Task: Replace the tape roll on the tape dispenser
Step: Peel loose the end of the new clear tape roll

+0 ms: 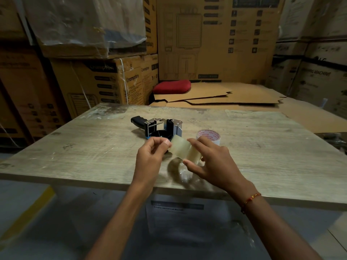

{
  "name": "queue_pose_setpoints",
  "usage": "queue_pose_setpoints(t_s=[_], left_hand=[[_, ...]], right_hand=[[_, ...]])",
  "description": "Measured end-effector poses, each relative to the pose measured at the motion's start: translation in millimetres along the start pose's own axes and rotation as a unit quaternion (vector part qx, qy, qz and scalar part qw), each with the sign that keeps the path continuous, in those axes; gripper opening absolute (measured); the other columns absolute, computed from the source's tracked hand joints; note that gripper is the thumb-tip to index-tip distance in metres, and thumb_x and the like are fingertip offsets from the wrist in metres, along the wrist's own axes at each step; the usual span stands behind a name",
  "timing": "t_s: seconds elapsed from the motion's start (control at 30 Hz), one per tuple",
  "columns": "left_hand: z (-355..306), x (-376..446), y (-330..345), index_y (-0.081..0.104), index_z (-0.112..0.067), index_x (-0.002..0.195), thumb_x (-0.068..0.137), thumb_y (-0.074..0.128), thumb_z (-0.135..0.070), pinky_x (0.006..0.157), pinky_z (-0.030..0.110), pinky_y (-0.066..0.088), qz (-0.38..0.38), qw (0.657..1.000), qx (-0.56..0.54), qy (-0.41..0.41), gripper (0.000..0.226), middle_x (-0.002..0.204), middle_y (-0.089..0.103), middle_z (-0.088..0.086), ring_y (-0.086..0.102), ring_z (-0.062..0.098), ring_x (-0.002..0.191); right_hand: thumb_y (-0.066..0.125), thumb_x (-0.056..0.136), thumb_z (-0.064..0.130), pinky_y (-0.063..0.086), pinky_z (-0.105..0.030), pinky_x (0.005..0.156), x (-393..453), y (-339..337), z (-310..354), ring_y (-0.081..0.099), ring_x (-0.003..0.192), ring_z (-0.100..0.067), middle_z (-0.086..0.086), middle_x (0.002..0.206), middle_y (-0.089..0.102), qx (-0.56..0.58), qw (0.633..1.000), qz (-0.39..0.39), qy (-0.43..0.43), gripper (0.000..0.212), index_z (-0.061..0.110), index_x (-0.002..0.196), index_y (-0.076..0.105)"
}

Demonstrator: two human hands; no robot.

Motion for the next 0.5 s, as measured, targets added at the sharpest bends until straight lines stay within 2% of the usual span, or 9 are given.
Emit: queue_pose_setpoints(t_s=[0.1, 0.2, 0.33, 0.5], left_hand=[[-5.3, 3.5, 4.2, 0.066, -0.019, 0.1, 0.088, 0.071, -0.033, 0.073, 0.015, 0.05, -0.008, 0.981, 0.169, 0.091, 0.019, 0.094, 0.068, -0.004, 0.063, 0.003, 0.087], [-6.4, 6.9, 9.1, 0.065, -0.021, 0.098, 0.084, 0.074, -0.039, 0.075, 0.025, 0.051, -0.016, 0.937, 0.301, 0.179, 0.024, 0.092, 0.064, -0.009, 0.06, 0.01, 0.089], [-7.8, 7.8, 12.5, 0.067, -0.016, 0.085, 0.088, 0.071, -0.024, 0.072, 0.04, 0.053, -0.043, 0.916, 0.324, 0.234, 0.009, 0.085, 0.061, -0.007, 0.059, 0.016, 0.081], [-7.7, 0.7, 12.5, 0.068, -0.013, 0.083, 0.09, 0.069, -0.017, 0.064, 0.037, 0.054, -0.071, 0.913, 0.31, 0.254, 0.008, 0.081, 0.064, -0.006, 0.06, 0.011, 0.071]], right_hand=[[0.05, 0.086, 0.062, 0.044, -0.025, 0.058, -0.3, 0.5, 3.5, 0.065, 0.075, -0.013, 0.005, 0.113, 0.063, -0.004, 1.0, 0.003, -0.005, 0.067, 0.018, 0.136, 0.057], [0.05, 0.086, 0.061, 0.046, -0.023, 0.059, -0.3, 2.2, 5.0, 0.064, 0.075, -0.013, 0.004, 0.113, 0.063, -0.015, 1.0, -0.001, -0.008, 0.068, 0.017, 0.137, 0.056], [0.052, 0.086, 0.059, 0.053, -0.028, 0.058, -0.5, 4.3, 6.7, 0.064, 0.077, -0.016, 0.003, 0.112, 0.062, -0.023, 1.0, -0.004, -0.017, 0.067, 0.016, 0.137, 0.054], [0.049, 0.085, 0.06, 0.055, -0.035, 0.055, -0.7, 4.2, 9.0, 0.064, 0.073, -0.021, 0.003, 0.113, 0.061, -0.032, 0.999, 0.004, -0.018, 0.068, 0.017, 0.137, 0.054]])
Point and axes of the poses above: each hand's wrist, its own x-axis towards the middle knuckle, its own y-axis out of the palm, z = x × y, the point moved 2 cm from there along x, towards the middle knuckle
